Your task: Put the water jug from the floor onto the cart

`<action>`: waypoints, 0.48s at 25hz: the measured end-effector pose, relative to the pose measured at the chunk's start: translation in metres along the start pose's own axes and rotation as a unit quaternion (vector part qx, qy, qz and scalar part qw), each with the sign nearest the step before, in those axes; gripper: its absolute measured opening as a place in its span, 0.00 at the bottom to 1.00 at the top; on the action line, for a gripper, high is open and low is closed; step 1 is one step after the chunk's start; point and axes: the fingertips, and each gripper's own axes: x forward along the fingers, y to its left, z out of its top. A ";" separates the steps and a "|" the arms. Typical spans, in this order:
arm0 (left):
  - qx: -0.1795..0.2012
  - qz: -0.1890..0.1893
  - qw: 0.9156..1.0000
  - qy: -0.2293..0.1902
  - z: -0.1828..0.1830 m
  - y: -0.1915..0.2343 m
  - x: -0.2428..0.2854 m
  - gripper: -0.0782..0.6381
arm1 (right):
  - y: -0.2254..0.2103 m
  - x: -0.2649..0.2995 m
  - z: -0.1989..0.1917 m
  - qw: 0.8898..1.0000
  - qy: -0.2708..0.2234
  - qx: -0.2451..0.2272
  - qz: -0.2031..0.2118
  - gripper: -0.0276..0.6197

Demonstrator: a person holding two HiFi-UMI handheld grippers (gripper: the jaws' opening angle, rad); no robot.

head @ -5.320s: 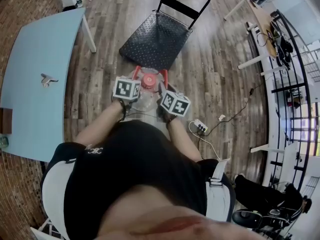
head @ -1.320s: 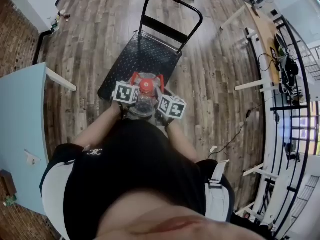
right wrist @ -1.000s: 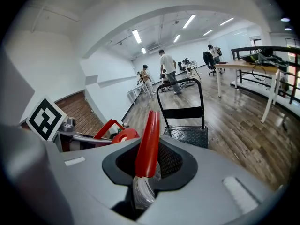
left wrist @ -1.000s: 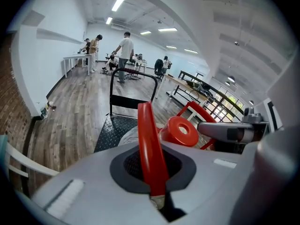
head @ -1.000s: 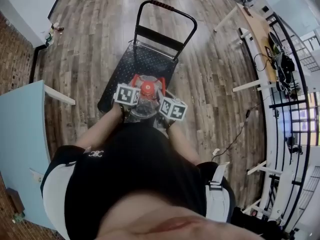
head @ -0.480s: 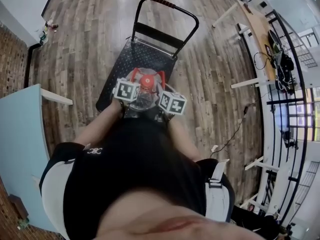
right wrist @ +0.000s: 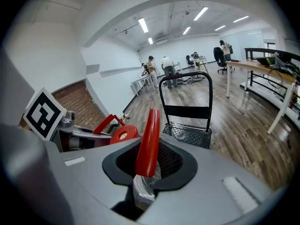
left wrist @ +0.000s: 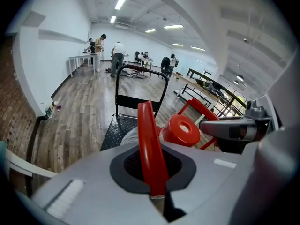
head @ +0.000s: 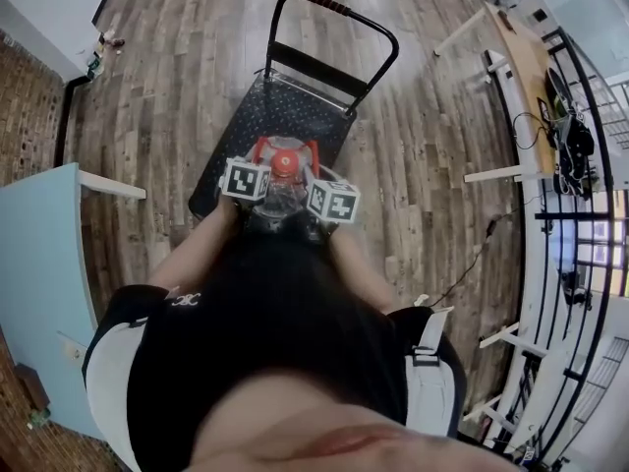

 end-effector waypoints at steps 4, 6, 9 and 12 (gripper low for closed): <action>-0.041 0.012 0.999 0.007 -0.002 -0.011 0.017 0.11 | -0.023 0.008 0.002 0.999 0.029 -0.016 0.011 0.17; -0.050 0.019 0.999 0.010 -0.001 -0.009 0.026 0.11 | -0.030 0.017 0.006 0.999 0.036 -0.020 0.018 0.17; -0.054 0.034 0.998 0.021 -0.004 -0.005 0.038 0.11 | -0.038 0.026 0.007 0.998 0.046 -0.029 0.023 0.17; -0.061 0.044 0.996 0.036 -0.011 -0.002 0.050 0.11 | -0.046 0.034 0.003 0.997 0.059 -0.039 0.023 0.16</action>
